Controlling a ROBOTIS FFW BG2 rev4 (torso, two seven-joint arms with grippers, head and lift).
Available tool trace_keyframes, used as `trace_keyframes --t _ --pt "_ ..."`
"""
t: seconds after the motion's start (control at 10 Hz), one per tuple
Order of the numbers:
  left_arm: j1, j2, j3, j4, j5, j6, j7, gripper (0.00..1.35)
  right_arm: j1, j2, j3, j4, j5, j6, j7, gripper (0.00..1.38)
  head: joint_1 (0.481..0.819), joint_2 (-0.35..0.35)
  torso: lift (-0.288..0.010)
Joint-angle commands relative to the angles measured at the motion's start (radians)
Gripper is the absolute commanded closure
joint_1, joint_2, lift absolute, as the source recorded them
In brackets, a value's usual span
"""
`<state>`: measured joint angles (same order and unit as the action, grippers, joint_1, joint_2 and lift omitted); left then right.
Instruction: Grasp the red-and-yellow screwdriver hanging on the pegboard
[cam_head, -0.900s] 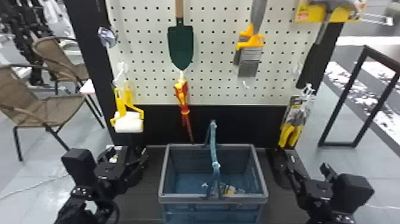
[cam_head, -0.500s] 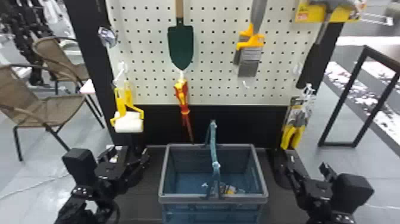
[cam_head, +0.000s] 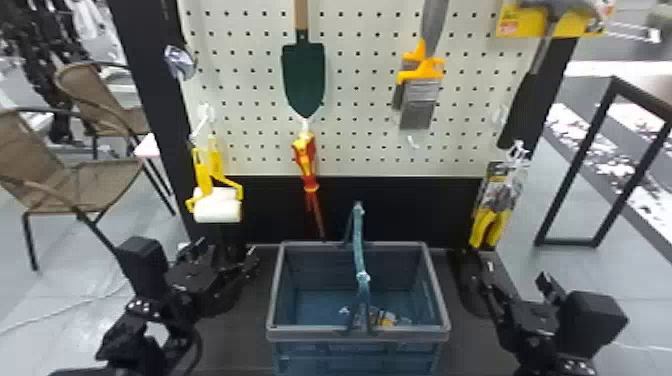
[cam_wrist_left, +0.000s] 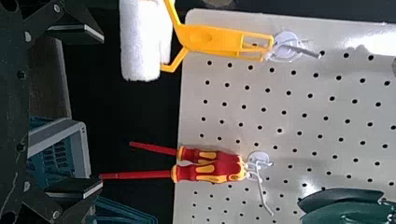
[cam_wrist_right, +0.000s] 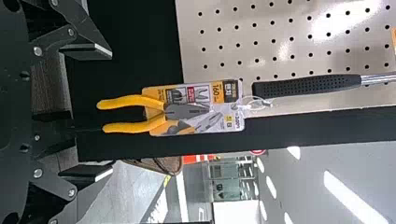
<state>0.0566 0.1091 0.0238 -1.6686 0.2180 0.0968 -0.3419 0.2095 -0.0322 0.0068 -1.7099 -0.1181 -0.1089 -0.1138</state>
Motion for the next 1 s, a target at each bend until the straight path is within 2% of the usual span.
trace_keyframes --t 0.0,0.3,0.6,0.9 --pt "-0.047 0.003 0.007 0.043 -0.008 0.008 -0.046 0.21 -0.002 0.000 0.002 0.003 0.000 0.000 0.003 0.40 0.549 0.000 -0.100" --pt "-0.149 0.021 0.002 0.102 -0.028 0.021 -0.141 0.21 -0.004 0.000 0.007 0.004 0.000 0.000 0.006 0.40 0.549 0.000 -0.100" --pt "-0.242 0.041 0.002 0.167 -0.006 0.034 -0.230 0.22 -0.005 0.000 0.012 0.004 -0.002 -0.002 0.010 0.40 0.549 0.000 -0.100" --pt "-0.354 0.072 -0.021 0.227 -0.002 0.043 -0.324 0.30 -0.009 0.000 0.016 0.006 -0.003 -0.002 0.017 0.40 0.549 0.000 -0.100"
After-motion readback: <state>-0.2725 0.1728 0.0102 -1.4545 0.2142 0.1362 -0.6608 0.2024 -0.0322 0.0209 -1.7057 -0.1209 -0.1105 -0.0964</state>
